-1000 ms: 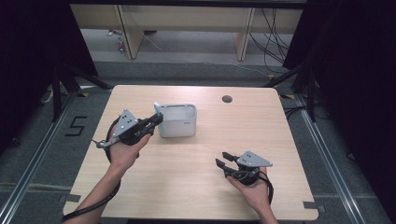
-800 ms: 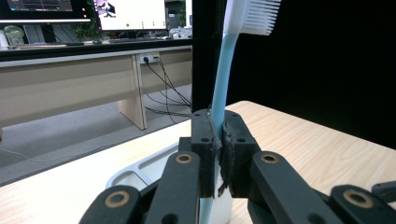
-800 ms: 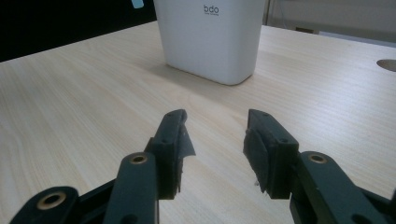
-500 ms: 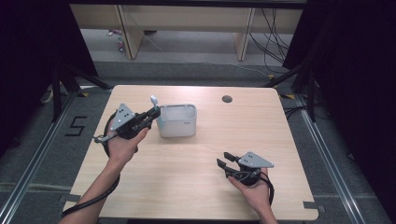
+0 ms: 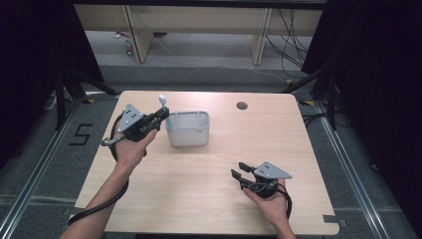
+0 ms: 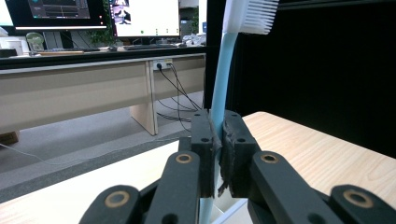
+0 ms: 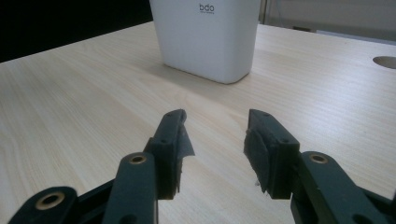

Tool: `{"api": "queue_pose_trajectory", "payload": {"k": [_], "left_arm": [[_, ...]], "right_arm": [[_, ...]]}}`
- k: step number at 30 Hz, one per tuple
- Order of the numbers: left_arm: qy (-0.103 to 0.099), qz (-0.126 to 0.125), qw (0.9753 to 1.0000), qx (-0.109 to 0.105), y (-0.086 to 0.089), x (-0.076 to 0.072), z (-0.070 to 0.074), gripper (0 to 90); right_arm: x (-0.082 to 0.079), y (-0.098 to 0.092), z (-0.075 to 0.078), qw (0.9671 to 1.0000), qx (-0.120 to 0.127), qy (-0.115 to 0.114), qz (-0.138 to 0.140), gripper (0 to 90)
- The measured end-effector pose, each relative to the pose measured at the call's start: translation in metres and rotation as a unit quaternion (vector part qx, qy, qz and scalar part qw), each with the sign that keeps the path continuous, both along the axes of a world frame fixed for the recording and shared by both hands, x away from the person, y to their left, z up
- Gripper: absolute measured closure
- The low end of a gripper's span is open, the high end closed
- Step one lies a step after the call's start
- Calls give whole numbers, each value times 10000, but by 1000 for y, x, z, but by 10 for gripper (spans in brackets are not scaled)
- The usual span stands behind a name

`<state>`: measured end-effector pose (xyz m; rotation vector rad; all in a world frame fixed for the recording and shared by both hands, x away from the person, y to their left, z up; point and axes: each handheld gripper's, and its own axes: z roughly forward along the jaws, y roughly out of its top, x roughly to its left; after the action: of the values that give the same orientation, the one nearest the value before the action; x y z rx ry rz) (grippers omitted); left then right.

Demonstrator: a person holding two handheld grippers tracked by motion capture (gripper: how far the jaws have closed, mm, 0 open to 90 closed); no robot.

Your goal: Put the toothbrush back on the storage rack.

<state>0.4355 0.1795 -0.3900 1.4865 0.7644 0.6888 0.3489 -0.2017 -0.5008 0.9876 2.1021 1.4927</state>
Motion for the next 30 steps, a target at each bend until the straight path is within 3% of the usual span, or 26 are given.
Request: {"api": "queue_pose_trajectory", "payload": {"k": [3,7,20,21,22,26,29,30], "left_arm": [[-4,0,10000,-22,0,3,3,842],[-11,9,10000,-31,-1,4,7,842],[-80,87,9999,-13,1,9,18,842],[-90,101,9999,17,2,10,18,842],[-83,116,9999,5,2,11,18,842],[-63,141,9999,21,3,13,17,842],[-29,160,9999,30,3,16,15,842],[-6,162,9999,32,3,18,14,842]], "right_arm": [[1,1,-1,9999,82,-72,55,575],[3,-1,0,9998,-48,-174,97,575],[4,-2,0,9997,-66,-200,79,575],[5,-3,0,9995,-101,-298,66,575],[3,-2,0,9998,-44,-156,71,575],[5,-3,-1,9994,-110,-323,64,575],[5,-2,-1,9996,-62,-262,90,575],[3,-1,-1,9999,-36,-126,88,575]]}}
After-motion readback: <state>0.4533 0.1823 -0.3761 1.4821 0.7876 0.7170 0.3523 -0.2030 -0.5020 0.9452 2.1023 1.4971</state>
